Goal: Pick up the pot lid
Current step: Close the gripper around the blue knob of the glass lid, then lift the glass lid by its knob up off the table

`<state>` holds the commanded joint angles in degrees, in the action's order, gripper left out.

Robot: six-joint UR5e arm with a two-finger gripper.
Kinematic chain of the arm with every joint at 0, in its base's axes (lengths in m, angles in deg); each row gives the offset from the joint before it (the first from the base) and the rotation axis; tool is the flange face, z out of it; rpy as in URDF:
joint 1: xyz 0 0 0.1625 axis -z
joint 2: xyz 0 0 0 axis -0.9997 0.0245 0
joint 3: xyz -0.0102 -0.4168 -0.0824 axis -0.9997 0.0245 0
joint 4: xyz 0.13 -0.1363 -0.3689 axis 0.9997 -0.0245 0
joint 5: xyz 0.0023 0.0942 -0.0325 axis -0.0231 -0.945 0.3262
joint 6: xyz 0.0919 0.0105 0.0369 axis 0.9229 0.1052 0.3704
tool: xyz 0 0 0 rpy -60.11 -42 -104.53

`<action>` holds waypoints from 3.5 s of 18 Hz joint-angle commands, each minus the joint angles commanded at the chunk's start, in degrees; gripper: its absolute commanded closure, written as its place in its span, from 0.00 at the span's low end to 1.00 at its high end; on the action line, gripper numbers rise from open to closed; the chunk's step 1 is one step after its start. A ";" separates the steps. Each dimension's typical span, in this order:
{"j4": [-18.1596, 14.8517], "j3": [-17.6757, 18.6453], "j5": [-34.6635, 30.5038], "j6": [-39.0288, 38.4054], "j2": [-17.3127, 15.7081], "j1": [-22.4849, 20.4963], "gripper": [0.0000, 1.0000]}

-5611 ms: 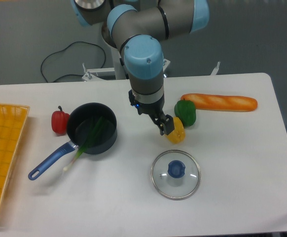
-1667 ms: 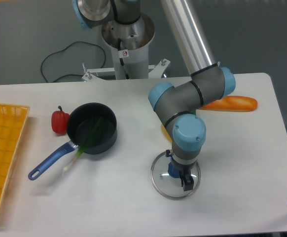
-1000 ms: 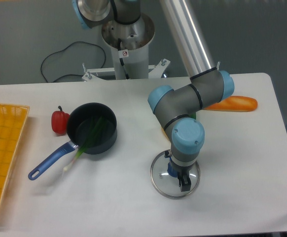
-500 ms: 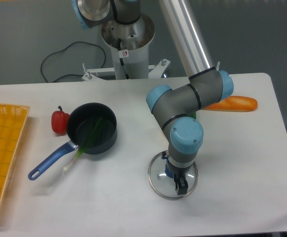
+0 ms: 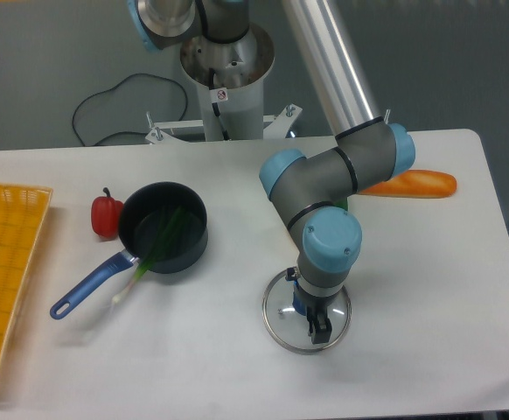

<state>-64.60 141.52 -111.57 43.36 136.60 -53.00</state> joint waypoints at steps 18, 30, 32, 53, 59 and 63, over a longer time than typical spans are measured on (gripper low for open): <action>-1.14 -0.44 -4.57 10.28 1.05 0.00 0.03; -1.49 -0.88 -4.75 10.02 1.06 -0.26 0.33; -1.49 -0.88 -4.75 9.93 0.97 -0.35 0.39; -9.22 3.78 -4.83 -11.06 -13.09 -2.54 0.49; -9.93 3.78 -4.75 -17.39 -15.20 -2.46 0.49; -12.21 4.04 -4.22 -21.35 -17.13 -2.55 0.49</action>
<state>-76.81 145.56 -115.79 22.01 119.46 -55.54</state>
